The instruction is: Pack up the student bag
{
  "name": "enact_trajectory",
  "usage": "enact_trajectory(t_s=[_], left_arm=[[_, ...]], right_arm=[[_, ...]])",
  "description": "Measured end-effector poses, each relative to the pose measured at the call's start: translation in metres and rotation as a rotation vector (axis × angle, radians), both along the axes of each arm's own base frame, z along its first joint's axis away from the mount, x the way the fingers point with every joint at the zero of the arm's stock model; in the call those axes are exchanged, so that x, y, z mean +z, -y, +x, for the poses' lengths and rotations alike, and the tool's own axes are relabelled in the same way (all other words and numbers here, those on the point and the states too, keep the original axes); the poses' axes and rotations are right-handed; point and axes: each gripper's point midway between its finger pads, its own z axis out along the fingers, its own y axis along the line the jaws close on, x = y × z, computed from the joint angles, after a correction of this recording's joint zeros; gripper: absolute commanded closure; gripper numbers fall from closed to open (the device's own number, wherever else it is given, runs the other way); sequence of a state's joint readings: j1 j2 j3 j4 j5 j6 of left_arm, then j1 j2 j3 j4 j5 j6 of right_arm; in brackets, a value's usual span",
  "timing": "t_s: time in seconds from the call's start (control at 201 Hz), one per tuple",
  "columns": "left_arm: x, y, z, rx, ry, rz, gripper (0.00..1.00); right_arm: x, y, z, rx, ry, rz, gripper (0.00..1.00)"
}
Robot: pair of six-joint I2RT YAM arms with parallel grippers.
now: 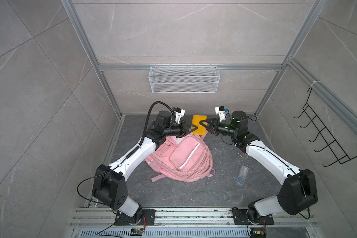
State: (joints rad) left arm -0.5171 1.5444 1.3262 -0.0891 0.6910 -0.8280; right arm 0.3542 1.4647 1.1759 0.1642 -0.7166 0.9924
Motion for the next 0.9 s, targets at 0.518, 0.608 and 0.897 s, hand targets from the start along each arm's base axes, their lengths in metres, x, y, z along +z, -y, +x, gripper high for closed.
enact_trajectory(t_s=[0.518, 0.608, 0.897], left_arm=[[-0.122, -0.027, -0.046, -0.149, -0.082, 0.479, 0.46], [-0.149, -0.019, -0.052, -0.202, -0.112, 0.526, 0.47], [-0.200, 0.002, -0.060, -0.319, -0.150, 0.630, 0.64]], right_arm=[[-0.125, 0.064, -0.072, -0.129, -0.278, -0.361, 1.00], [-0.155, 0.075, -0.088, -0.148, -0.358, -0.407, 1.00], [-0.165, 0.088, -0.102, -0.192, -0.375, -0.438, 1.00]])
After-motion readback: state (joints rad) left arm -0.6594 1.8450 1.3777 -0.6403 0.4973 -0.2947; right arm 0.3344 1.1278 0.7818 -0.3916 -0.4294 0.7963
